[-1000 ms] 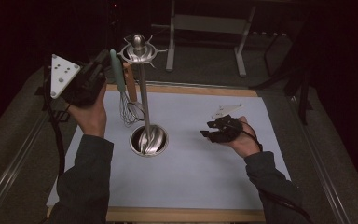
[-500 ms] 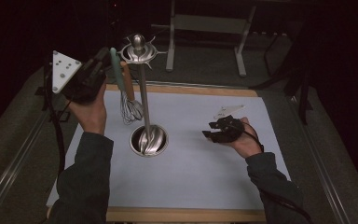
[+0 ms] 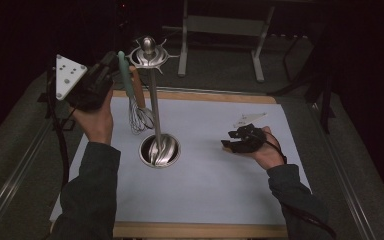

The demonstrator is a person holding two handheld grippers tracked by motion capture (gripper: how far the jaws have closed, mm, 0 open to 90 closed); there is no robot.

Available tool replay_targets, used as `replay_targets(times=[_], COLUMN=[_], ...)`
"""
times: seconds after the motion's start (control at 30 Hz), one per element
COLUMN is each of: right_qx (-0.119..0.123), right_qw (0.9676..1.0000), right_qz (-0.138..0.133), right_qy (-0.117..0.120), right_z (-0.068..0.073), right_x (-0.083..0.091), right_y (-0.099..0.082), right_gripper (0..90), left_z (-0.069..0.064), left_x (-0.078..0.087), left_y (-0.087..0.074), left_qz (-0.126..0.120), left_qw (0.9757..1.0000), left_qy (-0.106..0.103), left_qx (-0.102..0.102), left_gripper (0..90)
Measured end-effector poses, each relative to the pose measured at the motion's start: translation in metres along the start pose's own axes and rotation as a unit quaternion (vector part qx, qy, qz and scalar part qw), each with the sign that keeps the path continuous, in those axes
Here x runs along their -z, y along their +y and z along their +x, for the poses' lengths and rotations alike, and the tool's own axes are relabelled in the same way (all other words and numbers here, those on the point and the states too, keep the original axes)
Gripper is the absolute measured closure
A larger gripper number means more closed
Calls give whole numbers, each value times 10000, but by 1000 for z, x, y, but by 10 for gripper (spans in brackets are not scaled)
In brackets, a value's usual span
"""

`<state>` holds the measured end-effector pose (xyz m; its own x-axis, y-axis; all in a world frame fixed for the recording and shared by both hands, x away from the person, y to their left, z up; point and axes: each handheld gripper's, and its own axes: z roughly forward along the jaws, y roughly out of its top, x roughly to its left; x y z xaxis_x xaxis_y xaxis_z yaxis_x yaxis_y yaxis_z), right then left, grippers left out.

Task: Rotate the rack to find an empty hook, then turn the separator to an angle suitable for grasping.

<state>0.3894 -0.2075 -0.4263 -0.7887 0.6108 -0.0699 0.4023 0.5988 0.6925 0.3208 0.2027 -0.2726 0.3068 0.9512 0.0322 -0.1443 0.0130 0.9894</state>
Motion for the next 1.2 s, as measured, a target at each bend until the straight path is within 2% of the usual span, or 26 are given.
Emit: replay_targets(times=[0.27,0.57,0.8,0.83,0.9,0.97,1.13,1.2], right_qx=[-49,-315,-574,-574,-676,-749,-952,-1003], right_qw=[9998,9982,9959,9959,9946,9935,9906,9894], right_qz=[114,347,440,440,490,518,461,470], right_qy=[-151,-383,-552,-552,-622,-679,-869,-939], right_z=[-10,-34,-53,-53,-61,-66,-76,-81], right_x=[4,5,5,5,4,3,5,5], right_y=[-8,-28,-44,-44,-51,-55,-65,-69], right_gripper=[538,560,565,565,571,578,632,680], left_z=[5,16,21,21,23,24,24,24], left_x=[9,25,40,40,46,48,56,59], left_y=[-5,-22,-51,-51,-66,-75,-97,-107], left_qz=[0,91,333,333,452,507,676,725], left_qw=[10000,9998,9990,9990,9985,9983,9974,9971], left_qy=[-8,111,241,241,263,217,157,148], left_qx=[38,149,154,154,171,194,182,203], left_gripper=[883,879,856,851,838,819,785,776])
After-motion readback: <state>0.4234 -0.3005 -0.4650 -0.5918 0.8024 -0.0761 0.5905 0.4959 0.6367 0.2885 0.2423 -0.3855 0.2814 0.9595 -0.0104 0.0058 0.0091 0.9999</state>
